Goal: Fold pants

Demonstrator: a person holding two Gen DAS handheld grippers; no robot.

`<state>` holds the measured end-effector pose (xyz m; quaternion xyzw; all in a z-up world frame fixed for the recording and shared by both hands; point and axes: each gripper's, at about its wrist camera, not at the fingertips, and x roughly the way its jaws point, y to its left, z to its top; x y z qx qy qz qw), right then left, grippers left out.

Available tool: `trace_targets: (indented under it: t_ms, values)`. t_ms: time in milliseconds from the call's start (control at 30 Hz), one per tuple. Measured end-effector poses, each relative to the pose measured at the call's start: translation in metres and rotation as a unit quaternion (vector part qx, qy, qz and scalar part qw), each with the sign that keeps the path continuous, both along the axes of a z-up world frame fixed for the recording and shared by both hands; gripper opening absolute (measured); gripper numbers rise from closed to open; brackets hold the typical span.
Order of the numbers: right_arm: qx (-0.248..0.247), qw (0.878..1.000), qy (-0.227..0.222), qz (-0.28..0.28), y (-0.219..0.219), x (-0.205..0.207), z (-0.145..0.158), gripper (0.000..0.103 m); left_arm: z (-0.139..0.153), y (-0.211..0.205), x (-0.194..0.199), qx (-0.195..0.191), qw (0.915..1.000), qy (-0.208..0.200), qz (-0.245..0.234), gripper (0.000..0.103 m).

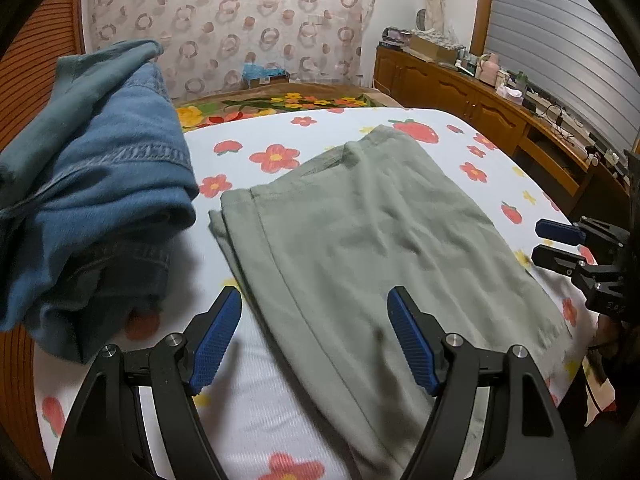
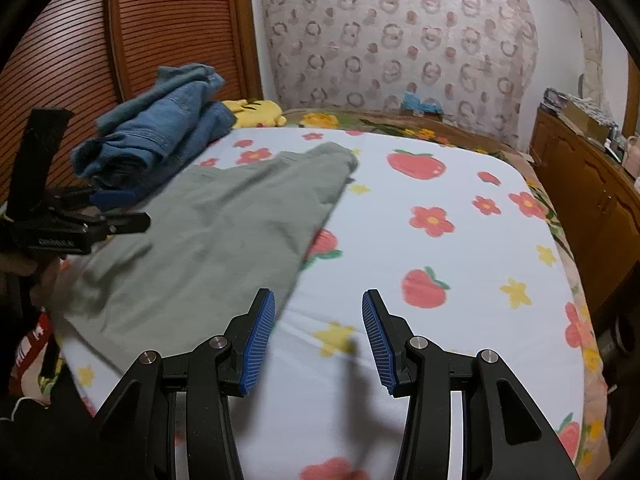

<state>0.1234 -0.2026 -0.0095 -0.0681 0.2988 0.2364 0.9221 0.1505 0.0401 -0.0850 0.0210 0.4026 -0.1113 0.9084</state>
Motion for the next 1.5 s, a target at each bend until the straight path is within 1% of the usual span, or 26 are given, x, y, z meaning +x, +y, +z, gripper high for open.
trace_targets:
  t_ms: [267,500,667,967,1300,1333,1433,1500]
  values:
    - [0.011,1.000,-0.003,0.021,0.009,-0.025,0.003,0.048,0.004,-0.001,-0.027,0.004,0.9999,-0.011,0.003,0.076]
    - [0.031,0.999,0.002,0.030,0.011,-0.039,0.007,0.048,0.007,-0.003,-0.051,0.003,0.9999,-0.015,0.008,0.076]
    - [0.028,0.999,0.003,0.036,0.012,-0.049,0.008,0.048,0.005,-0.002,-0.064,0.005,0.9999,-0.011,0.011,0.076]
    - [0.012,0.999,0.022,0.032,0.003,-0.058,-0.004,0.048,-0.016,-0.008,-0.071,0.007,0.9999,0.013,0.005,0.076]
    - [-0.001,0.999,0.035,0.038,0.003,-0.066,-0.012,0.047,-0.025,-0.005,-0.076,0.000,0.9997,0.022,0.007,0.076]
    - [-0.004,0.999,0.034,0.038,0.004,-0.066,-0.012,0.044,-0.025,-0.005,-0.075,0.000,0.9997,0.022,0.007,0.076]
    - [-0.006,0.999,0.034,0.036,0.004,-0.064,-0.013,0.041,-0.025,-0.005,-0.076,0.005,0.9998,0.021,0.006,0.076]
    - [-0.005,0.999,0.034,0.036,0.005,-0.063,-0.013,0.037,-0.025,-0.005,-0.076,0.006,0.9998,0.019,0.006,0.076]
